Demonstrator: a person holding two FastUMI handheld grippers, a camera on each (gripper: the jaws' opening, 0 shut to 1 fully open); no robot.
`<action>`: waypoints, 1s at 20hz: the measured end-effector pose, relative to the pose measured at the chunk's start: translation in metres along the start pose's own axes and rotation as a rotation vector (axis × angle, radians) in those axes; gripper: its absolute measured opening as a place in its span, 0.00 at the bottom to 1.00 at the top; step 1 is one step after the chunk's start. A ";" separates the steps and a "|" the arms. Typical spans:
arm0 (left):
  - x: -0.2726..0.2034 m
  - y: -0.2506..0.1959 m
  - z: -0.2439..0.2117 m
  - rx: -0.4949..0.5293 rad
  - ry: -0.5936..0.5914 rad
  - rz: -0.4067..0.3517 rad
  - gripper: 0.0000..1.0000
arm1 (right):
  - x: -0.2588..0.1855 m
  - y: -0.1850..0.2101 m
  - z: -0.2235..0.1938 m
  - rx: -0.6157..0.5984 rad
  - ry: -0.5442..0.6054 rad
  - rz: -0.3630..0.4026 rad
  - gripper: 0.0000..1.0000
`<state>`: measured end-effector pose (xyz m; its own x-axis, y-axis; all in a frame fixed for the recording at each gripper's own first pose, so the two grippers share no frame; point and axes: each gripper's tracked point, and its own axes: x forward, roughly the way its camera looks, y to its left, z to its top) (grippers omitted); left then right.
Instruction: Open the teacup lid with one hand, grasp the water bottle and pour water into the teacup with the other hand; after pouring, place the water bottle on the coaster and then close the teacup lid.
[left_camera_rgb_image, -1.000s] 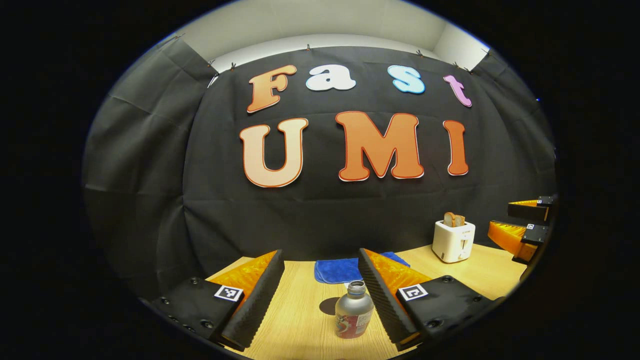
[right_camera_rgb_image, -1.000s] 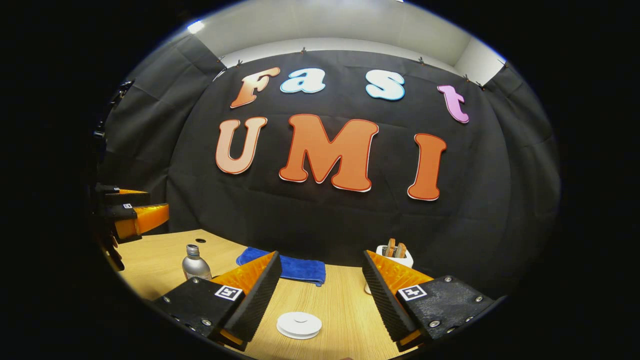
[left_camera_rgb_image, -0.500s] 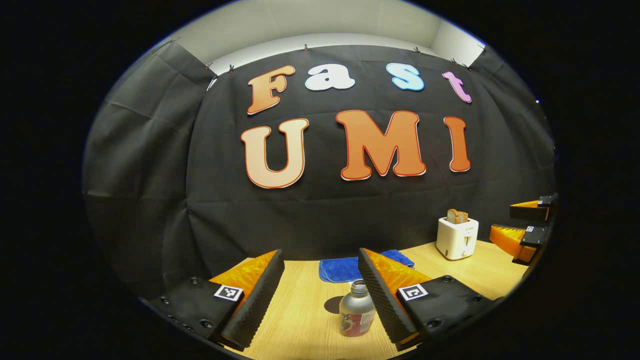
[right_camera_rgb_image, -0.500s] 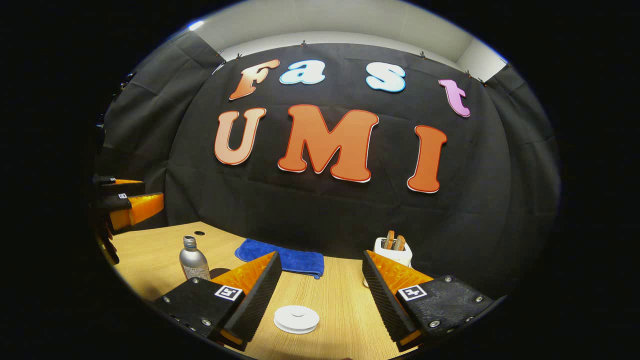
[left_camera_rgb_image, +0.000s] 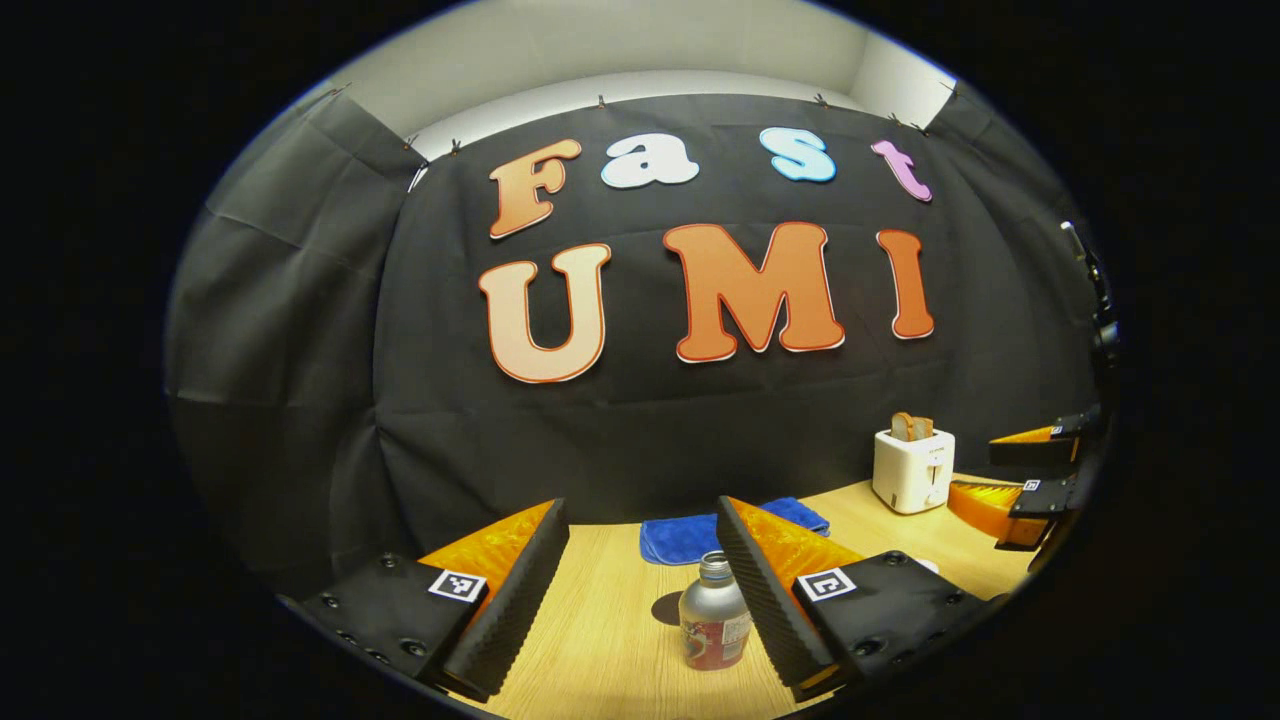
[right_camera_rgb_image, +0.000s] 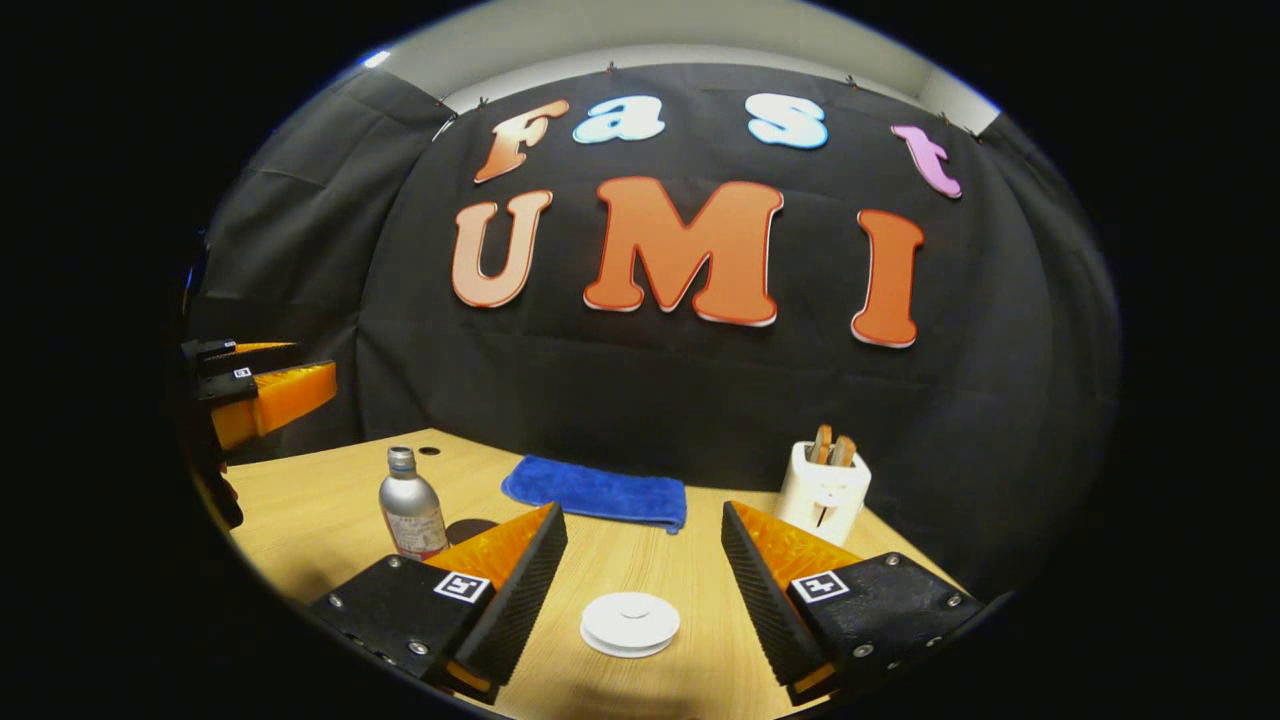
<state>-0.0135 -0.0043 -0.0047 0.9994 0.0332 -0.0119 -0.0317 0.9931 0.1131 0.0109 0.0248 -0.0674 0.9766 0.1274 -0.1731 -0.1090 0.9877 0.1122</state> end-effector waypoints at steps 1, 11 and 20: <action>0.001 -0.002 -0.002 0.006 0.006 -0.004 0.96 | 0.006 -0.001 -0.010 0.016 0.027 0.004 0.92; 0.002 -0.014 -0.029 0.015 0.067 -0.022 0.96 | 0.053 -0.005 -0.089 0.011 0.247 0.031 0.78; 0.006 -0.008 -0.047 0.003 0.112 -0.007 0.97 | 0.069 0.009 -0.114 -0.022 0.329 0.074 0.57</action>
<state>-0.0078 -0.0071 -0.0523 0.9916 0.0388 -0.1232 -0.0245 0.9930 0.1158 0.0562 0.0525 -0.1901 0.8542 0.2180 -0.4721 -0.1850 0.9759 0.1159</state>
